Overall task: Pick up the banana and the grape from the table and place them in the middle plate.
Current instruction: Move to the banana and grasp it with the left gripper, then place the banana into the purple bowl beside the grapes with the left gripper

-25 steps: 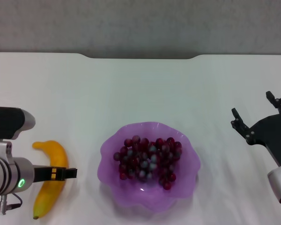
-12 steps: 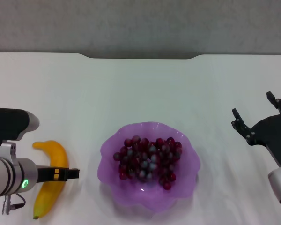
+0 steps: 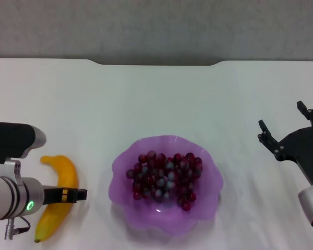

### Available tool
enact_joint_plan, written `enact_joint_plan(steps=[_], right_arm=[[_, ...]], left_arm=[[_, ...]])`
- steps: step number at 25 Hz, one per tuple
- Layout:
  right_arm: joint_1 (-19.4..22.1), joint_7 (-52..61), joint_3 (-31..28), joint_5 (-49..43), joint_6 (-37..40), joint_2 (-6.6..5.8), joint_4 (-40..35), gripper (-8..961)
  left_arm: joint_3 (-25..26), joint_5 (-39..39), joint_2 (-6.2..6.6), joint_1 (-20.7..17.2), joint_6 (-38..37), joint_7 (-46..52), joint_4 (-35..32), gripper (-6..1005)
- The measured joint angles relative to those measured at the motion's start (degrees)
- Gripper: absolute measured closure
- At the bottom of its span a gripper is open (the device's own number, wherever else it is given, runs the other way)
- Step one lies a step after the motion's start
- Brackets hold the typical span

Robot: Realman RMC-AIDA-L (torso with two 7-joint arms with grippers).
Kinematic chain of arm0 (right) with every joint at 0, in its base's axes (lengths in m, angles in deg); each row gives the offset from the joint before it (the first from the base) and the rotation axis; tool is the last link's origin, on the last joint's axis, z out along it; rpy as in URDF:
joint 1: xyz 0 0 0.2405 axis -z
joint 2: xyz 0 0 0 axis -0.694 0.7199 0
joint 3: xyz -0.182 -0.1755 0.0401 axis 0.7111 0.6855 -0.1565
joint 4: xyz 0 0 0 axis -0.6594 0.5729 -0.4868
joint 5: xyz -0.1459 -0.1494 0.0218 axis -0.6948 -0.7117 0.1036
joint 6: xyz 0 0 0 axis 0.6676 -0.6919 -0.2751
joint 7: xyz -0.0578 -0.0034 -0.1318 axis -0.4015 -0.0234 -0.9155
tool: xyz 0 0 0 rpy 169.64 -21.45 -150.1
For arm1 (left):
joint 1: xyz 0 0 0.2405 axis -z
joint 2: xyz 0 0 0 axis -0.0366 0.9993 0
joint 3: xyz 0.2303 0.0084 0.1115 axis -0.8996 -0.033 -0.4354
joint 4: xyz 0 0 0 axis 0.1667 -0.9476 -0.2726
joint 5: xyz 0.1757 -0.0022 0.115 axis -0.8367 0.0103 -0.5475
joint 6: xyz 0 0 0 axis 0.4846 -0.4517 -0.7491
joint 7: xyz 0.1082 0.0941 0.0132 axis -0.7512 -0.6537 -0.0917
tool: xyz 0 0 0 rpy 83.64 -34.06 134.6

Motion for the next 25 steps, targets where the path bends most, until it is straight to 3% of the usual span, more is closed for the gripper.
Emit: enact_joint_plan(steps=[4, 10, 13, 18, 25], right_arm=[[0.0, 0.0, 0.0, 0.0, 0.0, 0.0, -0.1, 45], [0.0, -0.1, 0.0, 0.0, 0.0, 0.0, -0.1, 45], [0.0, -0.1, 0.0, 0.0, 0.0, 0.0, -0.1, 45], [0.0, -0.1, 0.0, 0.0, 0.0, 0.0, -0.1, 45], [0.0, -0.1, 0.1, 0.0, -0.1, 0.0, -0.1, 45]], left_arm=[[-0.1, 0.1, 0.0, 0.0, -0.1, 0.0, 0.0, 165], [0.1, 0.1, 0.06, 0.0, -0.2, 0.0, 0.0, 351], [0.3, 0.1, 0.07, 0.0, -0.2, 0.0, 0.0, 500], [0.6, 0.0, 0.12, -0.9, -1.2, 0.0, 1.1, 491], [0.5, 0.0, 0.26, -8.2, -9.8, -2.5, 10.3, 478]])
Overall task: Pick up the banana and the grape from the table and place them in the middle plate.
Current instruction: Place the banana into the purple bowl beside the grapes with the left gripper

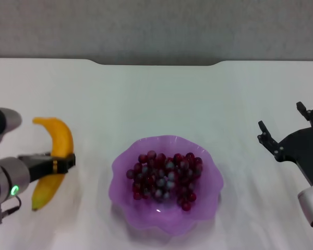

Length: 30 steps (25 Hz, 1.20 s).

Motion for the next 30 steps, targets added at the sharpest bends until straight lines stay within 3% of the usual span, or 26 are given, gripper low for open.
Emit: enact_joint_plan(steps=[3, 6, 14, 21, 23, 30], right_arm=[[-0.1, -0.4, 0.0, 0.1, -0.1, 0.03, 0.0, 45], [-0.2, -0.8, 0.0, 0.1, 0.1, 0.13, 0.0, 45], [-0.1, -0.9, 0.0, 0.2, -0.1, 0.18, -0.1, 45], [-0.4, -0.9, 0.0, 0.2, -0.2, 0.18, -0.1, 45], [-0.5, -0.9, 0.0, 0.2, -0.3, 0.18, -0.1, 45], [-0.8, -0.9, 0.0, 0.1, -0.3, 0.18, -0.1, 45]], left_arm=[[-1.0, 1.0, -0.08, -3.7, -3.1, -2.4, 4.7, 472], [-2.2, 5.0, 0.02, -5.1, -2.2, -6.1, 8.1, 466], [-1.1, 23.1, 0.17, -6.6, 9.6, -28.4, 15.3, 451], [1.5, 36.3, 0.05, -6.5, 17.1, -48.0, 15.8, 438], [1.1, 38.2, -0.06, -6.6, 17.4, -53.6, 15.5, 435], [-1.5, 35.0, 0.0, -4.1, 18.1, -57.9, 14.2, 421]])
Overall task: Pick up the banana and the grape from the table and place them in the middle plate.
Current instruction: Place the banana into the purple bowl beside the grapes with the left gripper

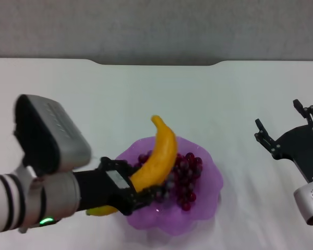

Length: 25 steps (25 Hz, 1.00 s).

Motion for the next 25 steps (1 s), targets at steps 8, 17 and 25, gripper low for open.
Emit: enact_joint_plan(steps=[8, 17, 25], right_arm=[[-0.5, 0.0, 0.0, 0.0, -0.1, 0.0, -0.1, 45], [-0.7, 0.0, 0.4, 0.0, -0.2, 0.0, -0.1, 45], [-0.7, 0.0, 0.4, 0.0, -0.2, 0.0, -0.2, 45]], left_arm=[[-6.6, -8.8, -0.12, 5.3, -0.4, -1.0, -2.6, 407], [-8.3, -8.9, -0.24, 11.8, -1.6, -0.8, -10.7, 390], [-10.9, -8.8, -0.39, 17.5, -6.0, -0.6, -18.4, 375]])
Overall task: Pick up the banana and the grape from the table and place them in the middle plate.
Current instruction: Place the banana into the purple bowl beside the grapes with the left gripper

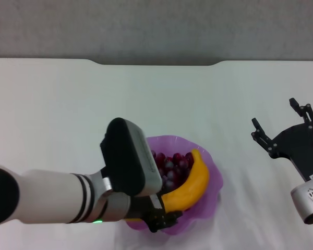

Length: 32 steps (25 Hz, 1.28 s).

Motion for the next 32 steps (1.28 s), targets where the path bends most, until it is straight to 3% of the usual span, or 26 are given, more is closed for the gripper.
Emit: enact_joint_plan(steps=[9, 25, 28, 32], right_arm=[[-0.2, 0.0, 0.1, -0.1, 0.0, 0.0, 0.2, 45], [-0.1, 0.0, 0.3, -0.1, 0.0, 0.0, 0.1, 45], [-0.1, 0.0, 0.3, -0.1, 0.0, 0.0, 0.1, 45], [-0.1, 0.0, 0.3, 0.0, 0.0, 0.0, 0.0, 45]], left_arm=[[-2.1, 0.0, -0.13, 2.4, -5.5, 0.5, -4.3, 358], [-4.7, -0.7, 0.02, 1.3, -7.9, 1.3, -3.3, 328], [-4.2, -1.8, 0.04, 0.1, -8.3, 1.5, -1.4, 129], [-3.1, -6.8, 0.11, -2.7, -10.1, 3.8, 2.6, 99]])
